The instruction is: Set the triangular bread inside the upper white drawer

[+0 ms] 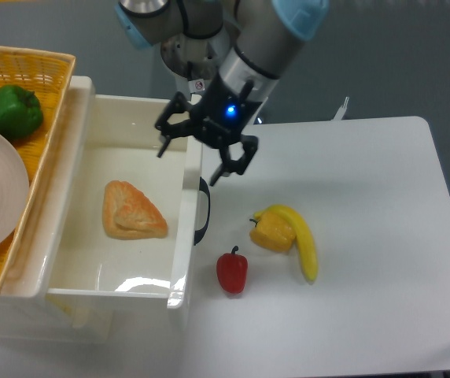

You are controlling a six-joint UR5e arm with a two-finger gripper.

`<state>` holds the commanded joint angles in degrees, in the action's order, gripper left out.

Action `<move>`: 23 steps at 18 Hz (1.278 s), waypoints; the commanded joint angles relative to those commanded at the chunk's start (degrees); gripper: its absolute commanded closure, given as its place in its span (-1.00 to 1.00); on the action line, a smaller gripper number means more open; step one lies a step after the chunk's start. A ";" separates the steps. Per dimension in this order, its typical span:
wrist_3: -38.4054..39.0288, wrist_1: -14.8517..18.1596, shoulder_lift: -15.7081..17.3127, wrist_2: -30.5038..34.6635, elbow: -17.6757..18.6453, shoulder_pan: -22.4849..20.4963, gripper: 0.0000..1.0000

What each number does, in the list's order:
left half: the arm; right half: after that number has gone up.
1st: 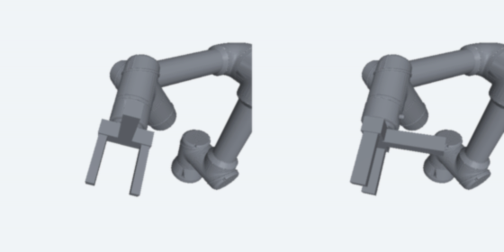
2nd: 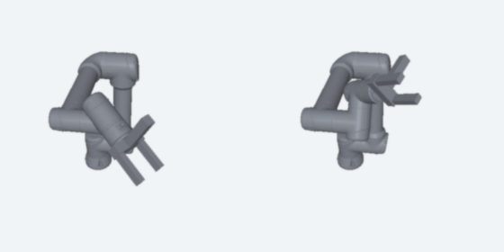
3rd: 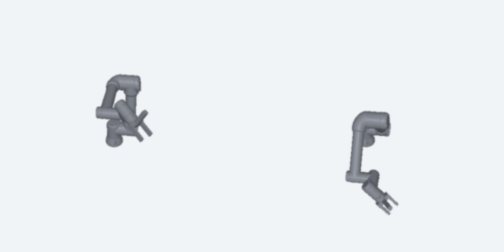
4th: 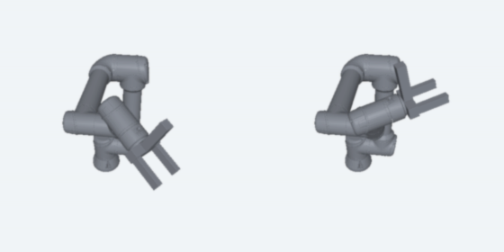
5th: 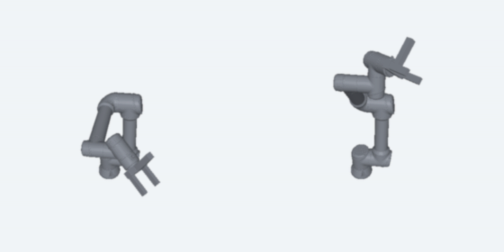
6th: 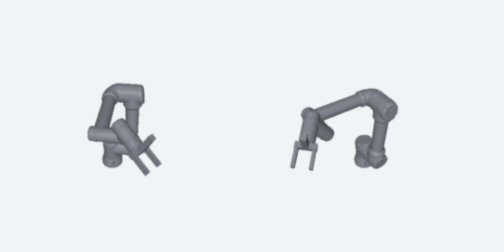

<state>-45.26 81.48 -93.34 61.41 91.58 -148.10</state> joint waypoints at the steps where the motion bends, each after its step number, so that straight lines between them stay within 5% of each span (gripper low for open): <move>1: 0.00 -0.17 -0.26 2.55 0.00 0.00 -1.00; 8: -4.11 -0.35 -2.54 15.57 -1.93 -1.14 -1.00; 14: -8.09 -5.01 -5.97 23.04 -2.20 -1.05 -1.00; 23: -8.00 -7.30 -7.21 23.49 -2.29 -0.70 -1.00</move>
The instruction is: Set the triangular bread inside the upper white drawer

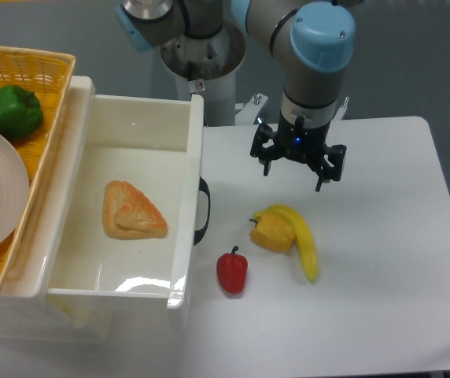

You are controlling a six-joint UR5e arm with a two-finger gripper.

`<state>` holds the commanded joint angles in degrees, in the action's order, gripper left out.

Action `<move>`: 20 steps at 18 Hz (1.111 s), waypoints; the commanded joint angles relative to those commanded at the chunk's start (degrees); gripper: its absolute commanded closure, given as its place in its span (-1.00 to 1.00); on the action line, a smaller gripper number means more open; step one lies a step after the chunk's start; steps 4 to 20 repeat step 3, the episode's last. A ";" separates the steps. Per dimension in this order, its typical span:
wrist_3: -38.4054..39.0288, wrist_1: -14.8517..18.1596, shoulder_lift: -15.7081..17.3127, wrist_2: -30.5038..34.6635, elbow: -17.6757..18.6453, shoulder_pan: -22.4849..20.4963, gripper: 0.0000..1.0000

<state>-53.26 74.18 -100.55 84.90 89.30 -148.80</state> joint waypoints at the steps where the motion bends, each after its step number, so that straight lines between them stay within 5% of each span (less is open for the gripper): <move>1: 0.00 0.00 0.00 0.00 0.00 0.00 -1.00; 20: 0.09 0.00 0.00 0.00 0.17 -0.09 -1.00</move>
